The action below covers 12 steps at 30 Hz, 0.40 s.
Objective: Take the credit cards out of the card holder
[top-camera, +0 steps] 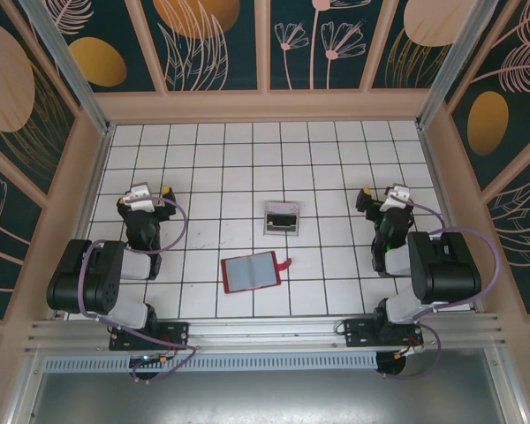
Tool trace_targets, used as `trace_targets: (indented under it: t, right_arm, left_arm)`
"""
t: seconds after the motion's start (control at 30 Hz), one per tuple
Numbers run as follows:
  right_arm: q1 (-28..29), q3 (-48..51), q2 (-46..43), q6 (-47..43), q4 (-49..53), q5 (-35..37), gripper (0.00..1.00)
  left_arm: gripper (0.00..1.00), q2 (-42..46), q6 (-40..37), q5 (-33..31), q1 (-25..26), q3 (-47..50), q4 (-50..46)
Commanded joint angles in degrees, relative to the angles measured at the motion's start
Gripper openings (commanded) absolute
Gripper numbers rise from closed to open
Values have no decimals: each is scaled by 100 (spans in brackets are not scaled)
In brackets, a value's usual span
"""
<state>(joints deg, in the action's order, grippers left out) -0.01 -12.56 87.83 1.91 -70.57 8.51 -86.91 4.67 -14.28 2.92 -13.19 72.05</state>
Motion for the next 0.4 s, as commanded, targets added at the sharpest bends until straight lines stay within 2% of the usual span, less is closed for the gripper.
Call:
trace_targets:
  t: [0.0,0.37]
  right_arm:
    - [1,32,27,29,-317,36,99]
    - [-4,57,15,20,-344,-18,99]
  left_arm:
    - [99,-15,-58,74,-46,62,283]
    - [99,-25,-56,76,-46,62,274]
